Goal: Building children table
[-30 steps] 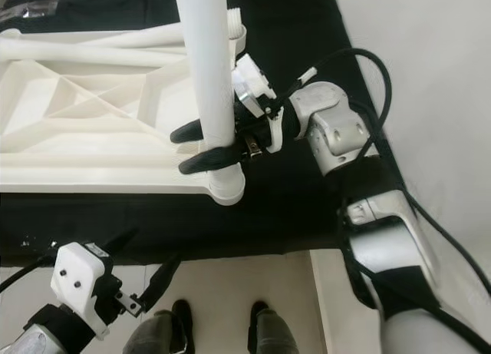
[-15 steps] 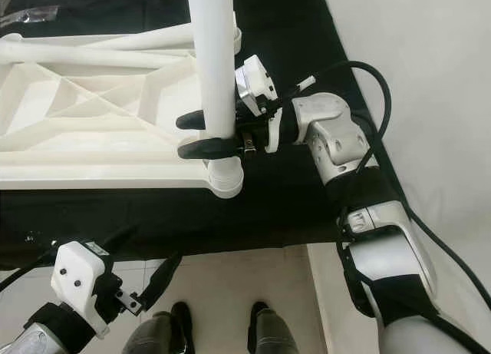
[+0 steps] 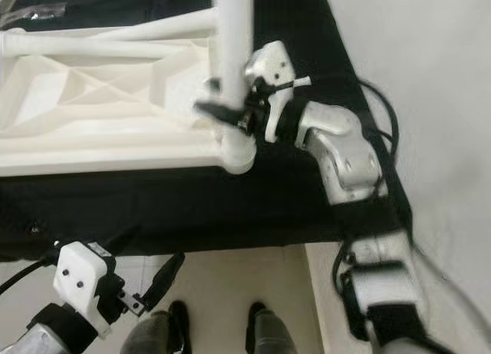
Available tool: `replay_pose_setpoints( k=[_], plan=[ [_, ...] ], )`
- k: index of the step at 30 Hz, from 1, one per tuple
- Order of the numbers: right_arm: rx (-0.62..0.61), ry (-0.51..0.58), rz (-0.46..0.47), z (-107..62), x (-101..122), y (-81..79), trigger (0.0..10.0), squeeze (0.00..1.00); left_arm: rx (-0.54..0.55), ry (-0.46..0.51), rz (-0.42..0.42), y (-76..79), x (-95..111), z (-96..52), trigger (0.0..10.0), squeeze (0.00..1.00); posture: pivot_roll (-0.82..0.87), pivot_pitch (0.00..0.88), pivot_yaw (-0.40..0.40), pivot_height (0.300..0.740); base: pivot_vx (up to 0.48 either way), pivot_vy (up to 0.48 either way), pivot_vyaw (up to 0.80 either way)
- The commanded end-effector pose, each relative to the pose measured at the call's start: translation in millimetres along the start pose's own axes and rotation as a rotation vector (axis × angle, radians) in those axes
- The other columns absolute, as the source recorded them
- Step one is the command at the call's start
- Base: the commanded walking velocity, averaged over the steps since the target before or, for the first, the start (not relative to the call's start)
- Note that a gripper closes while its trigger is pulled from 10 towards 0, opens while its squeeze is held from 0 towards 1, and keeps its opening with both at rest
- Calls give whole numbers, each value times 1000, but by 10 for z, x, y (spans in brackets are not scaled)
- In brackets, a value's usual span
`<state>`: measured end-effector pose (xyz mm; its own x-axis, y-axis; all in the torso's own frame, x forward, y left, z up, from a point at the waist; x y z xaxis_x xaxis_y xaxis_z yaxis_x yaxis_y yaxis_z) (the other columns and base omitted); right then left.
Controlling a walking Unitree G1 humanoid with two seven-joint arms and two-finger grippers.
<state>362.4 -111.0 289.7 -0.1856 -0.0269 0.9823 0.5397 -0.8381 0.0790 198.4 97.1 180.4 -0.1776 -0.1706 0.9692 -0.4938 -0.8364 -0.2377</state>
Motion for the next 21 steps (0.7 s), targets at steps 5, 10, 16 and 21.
replay_pose_setpoints(
  k=[5, 10, 16, 21],
  plan=[
    [-460, -273, 152, -542, -793, 201, 10000, 0, 11, -13, 5, -28, -73, 31, 10000, 0, -15, 344, -1, 740, 0, 0, 0],
    [-436, -235, 171, -394, -756, 25, 10000, 0, 9, -10, 9, -50, -106, 66, 10000, 0, -9, 318, -5, 740, 0, 0, 0],
    [-459, -243, 185, -396, -739, -145, 10000, 0, 20, -5, 22, -72, -115, 85, 10000, 0, -4, 311, -5, 740, 0, 0, 0],
    [-453, -234, 199, -413, -703, -246, 10000, 0, 19, -2, 28, -86, -135, 115, 10000, 0, -6, 293, 1, 740, 0, 0, 0]
  ],
)
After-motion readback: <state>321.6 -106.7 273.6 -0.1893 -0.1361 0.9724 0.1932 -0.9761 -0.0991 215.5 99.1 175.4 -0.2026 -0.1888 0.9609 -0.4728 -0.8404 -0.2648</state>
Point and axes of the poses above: a point about 5 cm out from each wrist's last joint towards the gripper, its own z axis pointing out of the wrist towards the gripper, its own x axis along the axis of the wrist's last joint, y = z × x, the point moved 5 cm from there along z, pointing out of the wrist towards the gripper, and after that the axes turned 9 degrees about z, right-handed, at the moved point
